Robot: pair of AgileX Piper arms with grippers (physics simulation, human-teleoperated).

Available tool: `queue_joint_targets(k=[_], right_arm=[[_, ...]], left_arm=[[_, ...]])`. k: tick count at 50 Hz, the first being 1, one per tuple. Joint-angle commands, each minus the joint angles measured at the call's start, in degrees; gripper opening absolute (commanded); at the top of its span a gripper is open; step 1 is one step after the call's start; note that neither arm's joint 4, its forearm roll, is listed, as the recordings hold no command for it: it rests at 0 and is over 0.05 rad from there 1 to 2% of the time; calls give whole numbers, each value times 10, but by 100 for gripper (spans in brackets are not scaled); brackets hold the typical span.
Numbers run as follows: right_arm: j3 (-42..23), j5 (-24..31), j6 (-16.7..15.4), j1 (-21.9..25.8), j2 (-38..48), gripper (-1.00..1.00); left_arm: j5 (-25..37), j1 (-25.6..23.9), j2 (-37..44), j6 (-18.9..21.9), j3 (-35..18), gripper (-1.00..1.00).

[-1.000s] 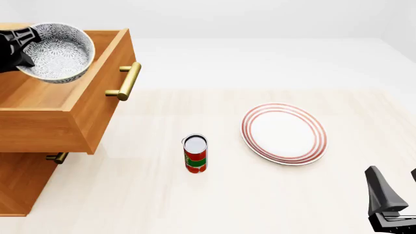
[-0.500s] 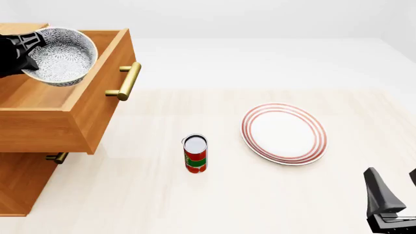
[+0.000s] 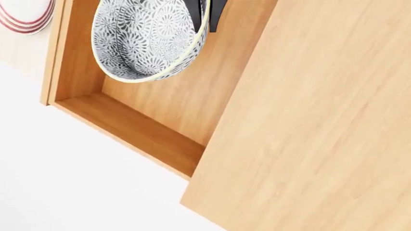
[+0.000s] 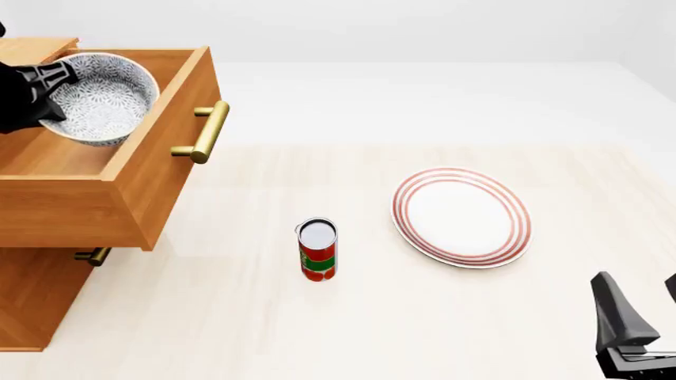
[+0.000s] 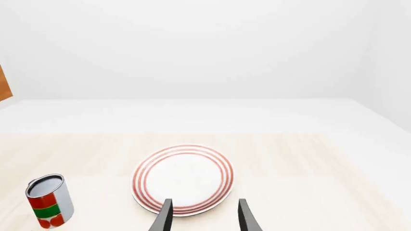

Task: Put the bowl in the top drawer of the cabinet.

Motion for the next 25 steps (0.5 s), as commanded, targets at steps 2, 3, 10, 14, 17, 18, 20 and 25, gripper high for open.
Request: queue_joint_targets(k=[2, 3, 10, 14, 17, 18, 20, 25], right_arm=[[0, 3, 0, 0, -3, 100], [-1, 4, 0, 0, -3, 100], [0, 4, 0, 0, -4, 100], [-1, 4, 0, 0, -3, 100], [-1, 3, 0, 0, -3, 100], [-1, 3, 0, 0, -2, 100], [-1, 3, 0, 0, -2, 100], [0, 2, 0, 0, -1, 100]], left_arm=[[-4, 0, -2, 3, 3, -100], [-6, 0, -3, 3, 5, -100], [-9, 1, -1, 3, 8, -100], [-10, 1, 0, 3, 8, -100], [-10, 1, 1, 4, 9, -100], [-10, 1, 1, 3, 8, -100], [-10, 2, 1, 3, 8, -100], [-11, 2, 2, 4, 9, -100]])
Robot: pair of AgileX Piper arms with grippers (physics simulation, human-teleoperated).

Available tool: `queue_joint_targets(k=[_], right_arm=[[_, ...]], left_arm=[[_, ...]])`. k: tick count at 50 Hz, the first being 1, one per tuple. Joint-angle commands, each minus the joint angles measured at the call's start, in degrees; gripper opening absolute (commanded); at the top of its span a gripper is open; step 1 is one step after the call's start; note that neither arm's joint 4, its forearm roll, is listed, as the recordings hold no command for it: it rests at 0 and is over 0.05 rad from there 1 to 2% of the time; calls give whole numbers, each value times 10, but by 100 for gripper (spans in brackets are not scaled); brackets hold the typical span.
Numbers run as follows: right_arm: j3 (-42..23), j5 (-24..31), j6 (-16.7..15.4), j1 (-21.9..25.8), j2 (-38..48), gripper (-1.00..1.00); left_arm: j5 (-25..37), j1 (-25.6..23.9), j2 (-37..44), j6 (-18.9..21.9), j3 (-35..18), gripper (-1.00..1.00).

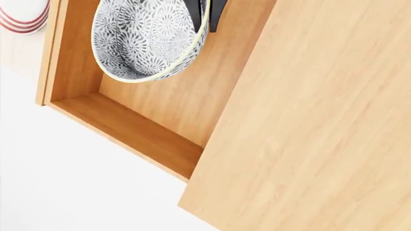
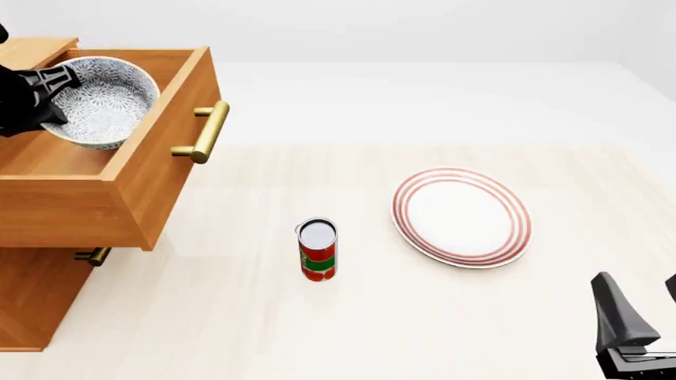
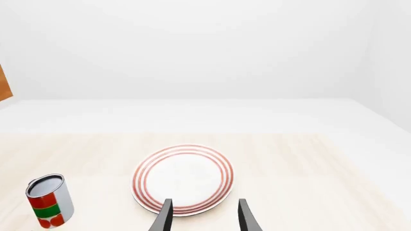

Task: Put the bowl in the top drawer of the cabinet.

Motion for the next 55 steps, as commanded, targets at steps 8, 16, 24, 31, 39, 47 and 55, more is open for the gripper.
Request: queue_joint_targets(k=[8, 16, 24, 31, 39, 47, 55], right_arm=[[0, -3, 0, 0, 3, 100], [1, -2, 0, 0, 1, 100], [1, -1, 0, 0, 0, 100], [1, 0, 0, 0, -1, 100], [1, 0, 0, 0, -2, 100], [2, 0, 0, 0, -2, 100], [1, 0, 0, 0, -1, 100]], left_arm=[[-7, 24, 4, 44, -4, -100], [-3, 11, -1, 41, -13, 100], [3, 12, -6, 45, -22, 100], [16, 2, -17, 47, -37, 100], [40, -10, -38, 49, -66, 100], [63, -22, -62, 47, -89, 100], [64, -38, -90, 33, -99, 100]])
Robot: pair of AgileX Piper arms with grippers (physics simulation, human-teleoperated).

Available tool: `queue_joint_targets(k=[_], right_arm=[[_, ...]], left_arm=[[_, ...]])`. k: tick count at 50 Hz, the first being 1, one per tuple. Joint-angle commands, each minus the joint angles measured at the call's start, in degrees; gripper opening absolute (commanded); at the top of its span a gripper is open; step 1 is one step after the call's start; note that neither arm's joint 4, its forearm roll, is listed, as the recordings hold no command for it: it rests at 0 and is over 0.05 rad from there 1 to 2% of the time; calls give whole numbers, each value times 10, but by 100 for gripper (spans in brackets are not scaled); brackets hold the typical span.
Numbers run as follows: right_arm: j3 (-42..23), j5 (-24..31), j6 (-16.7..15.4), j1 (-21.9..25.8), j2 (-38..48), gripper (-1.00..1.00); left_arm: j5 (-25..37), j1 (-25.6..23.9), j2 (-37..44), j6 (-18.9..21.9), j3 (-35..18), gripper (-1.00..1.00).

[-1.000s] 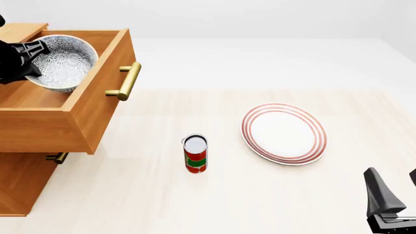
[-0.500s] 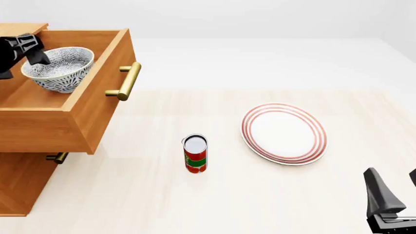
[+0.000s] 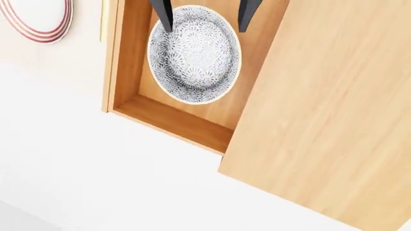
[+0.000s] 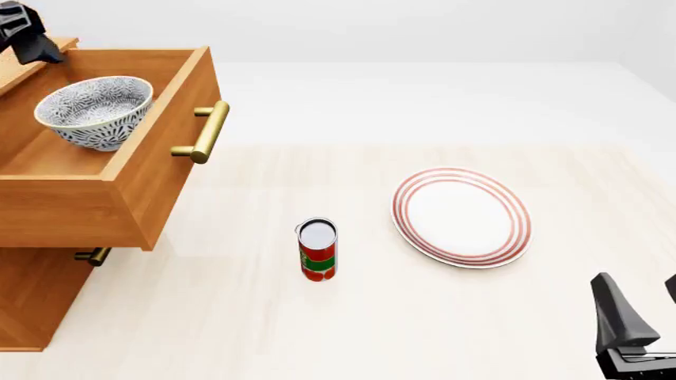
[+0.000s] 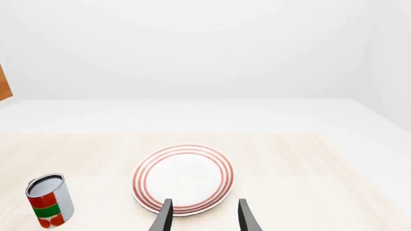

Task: Put the bowl in the top drawer of the cabinet.

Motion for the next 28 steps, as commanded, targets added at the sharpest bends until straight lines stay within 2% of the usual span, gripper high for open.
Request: queue_joint_targets(k=[1, 3, 4, 8, 16, 28], right_arm=[[0, 0, 0, 0, 0, 100], [-7, 4, 0, 0, 3, 100], [-7, 4, 0, 0, 3, 100], [-7, 4, 0, 0, 3, 100], [-7, 4, 0, 0, 3, 100], [-7, 4, 0, 0, 3, 100]], left_arm=[[7, -23, -40, -16, -21, 100], [-2, -31, -50, -30, -25, 100], [0, -32, -49, -21, -28, 100], [-14, -50, -69, -28, -21, 100], [-33, -75, -110, -47, 25, 100], [-48, -92, -151, -54, 52, 100]])
